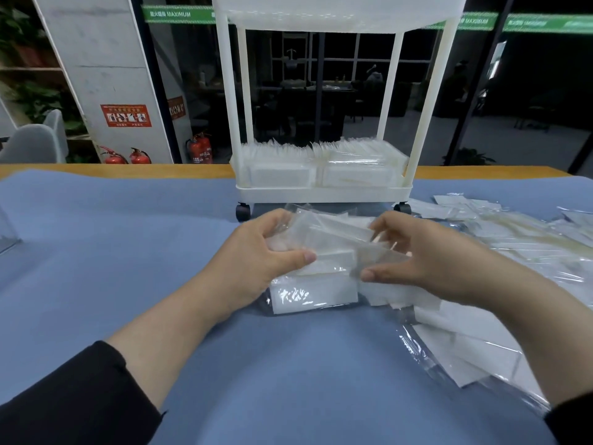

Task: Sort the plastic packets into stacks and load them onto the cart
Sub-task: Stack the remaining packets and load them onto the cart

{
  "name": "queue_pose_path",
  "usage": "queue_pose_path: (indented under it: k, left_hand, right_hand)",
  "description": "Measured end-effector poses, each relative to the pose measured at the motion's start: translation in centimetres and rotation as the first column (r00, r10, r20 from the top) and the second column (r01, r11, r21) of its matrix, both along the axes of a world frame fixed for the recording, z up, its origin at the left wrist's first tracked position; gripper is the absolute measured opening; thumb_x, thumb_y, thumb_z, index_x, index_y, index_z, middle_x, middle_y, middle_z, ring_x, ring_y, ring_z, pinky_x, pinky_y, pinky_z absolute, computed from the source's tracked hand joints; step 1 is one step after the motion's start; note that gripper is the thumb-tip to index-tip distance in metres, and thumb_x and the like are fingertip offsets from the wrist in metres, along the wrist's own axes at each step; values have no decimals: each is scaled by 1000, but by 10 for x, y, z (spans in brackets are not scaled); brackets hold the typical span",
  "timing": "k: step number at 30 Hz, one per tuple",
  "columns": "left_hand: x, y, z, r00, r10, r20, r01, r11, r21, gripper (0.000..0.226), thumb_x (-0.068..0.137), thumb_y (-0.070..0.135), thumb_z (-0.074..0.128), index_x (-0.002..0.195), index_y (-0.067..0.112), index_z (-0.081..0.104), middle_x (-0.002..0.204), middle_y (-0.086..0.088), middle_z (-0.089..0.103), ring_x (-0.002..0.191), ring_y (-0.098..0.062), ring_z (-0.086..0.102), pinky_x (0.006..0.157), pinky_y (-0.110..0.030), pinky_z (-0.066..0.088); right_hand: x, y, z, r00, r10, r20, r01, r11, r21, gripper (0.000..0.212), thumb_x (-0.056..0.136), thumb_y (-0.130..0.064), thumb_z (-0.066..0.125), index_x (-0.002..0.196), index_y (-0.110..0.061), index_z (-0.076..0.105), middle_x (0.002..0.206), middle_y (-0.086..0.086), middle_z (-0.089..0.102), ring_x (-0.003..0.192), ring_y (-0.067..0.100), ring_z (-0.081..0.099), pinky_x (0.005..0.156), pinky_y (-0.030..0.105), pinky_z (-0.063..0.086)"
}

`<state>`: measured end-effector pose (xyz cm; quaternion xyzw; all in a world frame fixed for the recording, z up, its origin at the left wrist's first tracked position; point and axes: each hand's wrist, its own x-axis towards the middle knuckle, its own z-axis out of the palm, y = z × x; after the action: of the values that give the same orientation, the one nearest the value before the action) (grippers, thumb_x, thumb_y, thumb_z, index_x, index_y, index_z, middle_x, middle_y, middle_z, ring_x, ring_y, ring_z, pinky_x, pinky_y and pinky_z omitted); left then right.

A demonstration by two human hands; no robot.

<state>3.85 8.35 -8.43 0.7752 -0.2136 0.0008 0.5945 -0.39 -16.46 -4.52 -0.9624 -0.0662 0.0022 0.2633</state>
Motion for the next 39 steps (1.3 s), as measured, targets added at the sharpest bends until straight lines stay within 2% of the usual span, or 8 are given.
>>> queue_pose_path:
  k: [6,9,14,19,22,28,35,39]
  left_hand:
    - [13,11,-4,997,50,-61,-59,984,-168,46,79,13,87,119,26,67,114,20,73,109,-3,69,101,-30,55]
    - [14,10,-4,997,56,-46,-66,967,-244,42,83,-1,78,98,34,61,85,39,69,86,13,69,78,-10,53]
    - [18,13,-6,992,105,-74,-121,957,-264,40,81,0,80,100,31,65,97,26,75,100,-6,73,89,-24,56]
    - [10,8,0,996,48,-80,-67,965,-254,46,81,1,79,104,36,58,88,41,68,90,13,68,81,-11,52]
    - [5,7,1,990,-3,-139,-31,970,-240,53,81,7,80,129,22,62,120,17,73,108,-12,72,102,-39,53]
    - [-1,0,-2,987,-87,-136,58,976,-209,51,82,37,83,125,17,64,120,0,74,114,-18,70,102,-37,54]
    - [-2,-4,-1,1000,28,9,-26,986,-163,42,81,-1,80,115,19,65,107,0,78,101,-17,74,86,-28,59]
    - [-2,13,10,990,135,46,-122,967,-224,42,81,47,79,113,24,68,105,0,77,99,-20,73,87,-42,59]
  right_hand:
    - [-3,-26,8,996,-62,62,61,998,24,8,87,-34,76,84,-31,69,68,-12,66,48,5,50,46,14,38]
    - [-4,-31,11,980,-112,165,103,993,60,11,92,-36,68,83,-29,69,68,-2,64,59,22,54,54,31,43]
    - [-11,-38,19,943,-108,316,39,975,217,11,92,-28,64,85,-36,68,69,-5,66,64,16,56,64,29,41]
    - [-6,-13,11,956,73,284,-101,991,87,6,83,-40,68,81,-37,63,122,-24,53,108,12,57,85,34,45]
    - [7,7,-9,957,96,273,-118,991,65,24,83,-30,77,86,-36,54,150,-25,28,127,-11,37,96,13,30]
    - [13,25,-26,984,52,170,-105,941,320,82,76,-30,86,133,-55,33,124,-25,50,86,5,68,84,21,53]
    - [9,32,-24,957,39,288,-134,940,315,51,75,-35,85,107,-57,53,98,-32,61,104,-15,55,84,8,42]
    - [6,43,-15,933,50,356,-165,939,301,50,77,-37,83,113,-58,55,110,-37,58,111,-22,48,86,2,37]
